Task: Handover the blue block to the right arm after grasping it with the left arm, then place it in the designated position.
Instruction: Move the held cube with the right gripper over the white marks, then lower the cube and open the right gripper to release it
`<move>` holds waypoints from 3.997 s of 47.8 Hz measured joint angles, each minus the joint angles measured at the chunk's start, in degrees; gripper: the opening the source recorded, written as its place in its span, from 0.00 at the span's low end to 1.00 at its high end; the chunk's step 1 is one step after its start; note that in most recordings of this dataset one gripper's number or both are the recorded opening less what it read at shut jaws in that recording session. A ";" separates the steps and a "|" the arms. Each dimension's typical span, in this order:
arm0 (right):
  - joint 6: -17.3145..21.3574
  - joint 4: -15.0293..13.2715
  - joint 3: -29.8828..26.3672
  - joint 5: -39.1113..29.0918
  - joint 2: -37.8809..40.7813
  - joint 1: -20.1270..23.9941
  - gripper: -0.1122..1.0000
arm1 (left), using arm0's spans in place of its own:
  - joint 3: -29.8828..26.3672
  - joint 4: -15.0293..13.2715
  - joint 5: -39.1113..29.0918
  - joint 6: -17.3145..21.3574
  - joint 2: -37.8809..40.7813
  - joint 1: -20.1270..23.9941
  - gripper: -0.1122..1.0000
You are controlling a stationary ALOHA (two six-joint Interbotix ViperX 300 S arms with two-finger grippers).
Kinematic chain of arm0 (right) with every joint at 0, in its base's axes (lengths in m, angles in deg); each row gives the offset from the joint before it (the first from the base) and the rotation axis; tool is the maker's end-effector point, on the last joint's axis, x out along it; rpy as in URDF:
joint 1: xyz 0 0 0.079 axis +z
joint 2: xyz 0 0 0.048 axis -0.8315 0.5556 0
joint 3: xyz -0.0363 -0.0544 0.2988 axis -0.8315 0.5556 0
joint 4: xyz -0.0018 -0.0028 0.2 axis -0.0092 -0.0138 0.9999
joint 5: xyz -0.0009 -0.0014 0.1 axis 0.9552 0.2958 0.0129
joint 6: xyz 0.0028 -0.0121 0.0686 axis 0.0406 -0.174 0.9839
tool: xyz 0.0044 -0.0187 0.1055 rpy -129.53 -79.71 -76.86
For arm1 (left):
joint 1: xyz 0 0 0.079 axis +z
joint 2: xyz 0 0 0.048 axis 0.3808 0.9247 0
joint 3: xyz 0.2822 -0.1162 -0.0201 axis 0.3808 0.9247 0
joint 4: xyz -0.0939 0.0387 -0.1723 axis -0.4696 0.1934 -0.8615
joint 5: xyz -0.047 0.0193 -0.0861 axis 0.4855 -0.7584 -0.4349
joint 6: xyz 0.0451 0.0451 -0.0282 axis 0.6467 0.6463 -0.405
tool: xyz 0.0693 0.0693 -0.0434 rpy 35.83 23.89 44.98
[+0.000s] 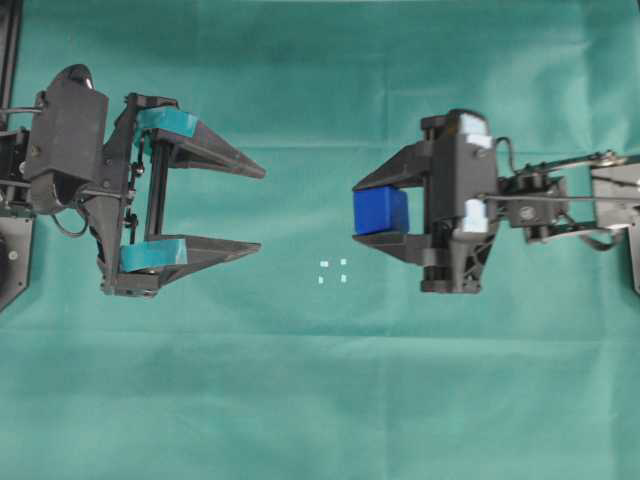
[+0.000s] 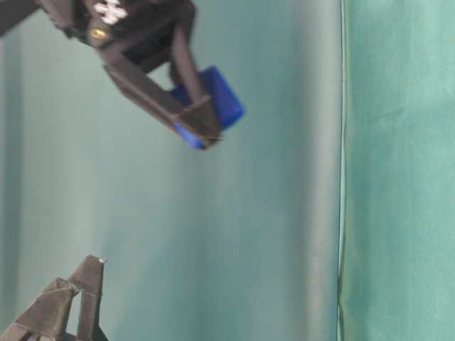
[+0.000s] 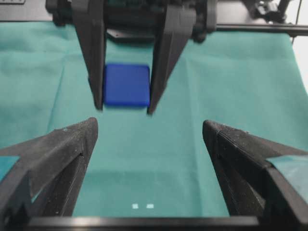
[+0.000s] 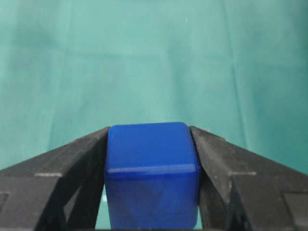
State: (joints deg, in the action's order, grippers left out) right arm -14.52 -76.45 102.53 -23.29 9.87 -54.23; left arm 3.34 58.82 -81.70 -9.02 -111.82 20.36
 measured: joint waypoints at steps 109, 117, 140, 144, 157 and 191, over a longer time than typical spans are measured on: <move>-0.09 2.81 -5.54 20.30 30.41 -1.05 0.59 | 0.00 0.00 -0.18 0.00 0.44 0.00 0.98; -0.44 2.72 -5.54 20.30 30.32 -1.05 0.59 | 0.00 0.09 -0.26 0.00 0.44 0.00 0.98; -0.18 2.64 -5.62 20.39 30.41 -0.97 0.77 | 0.00 0.00 -0.35 0.00 0.44 0.00 0.98; -0.09 2.81 -5.71 20.57 30.41 -1.05 0.91 | 0.00 0.00 -0.35 0.00 0.44 0.09 0.98; -0.09 2.99 -5.80 20.92 30.32 -1.05 0.93 | 0.00 0.00 -0.35 0.00 0.44 0.00 0.98; -0.62 1.85 -5.80 8.35 14.68 -0.79 0.92 | 0.00 0.00 -0.44 0.00 0.44 0.00 0.98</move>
State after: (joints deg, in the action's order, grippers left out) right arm -15.13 -74.60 96.73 -14.94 24.54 -55.02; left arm 3.34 58.82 -82.14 -9.02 -111.38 20.36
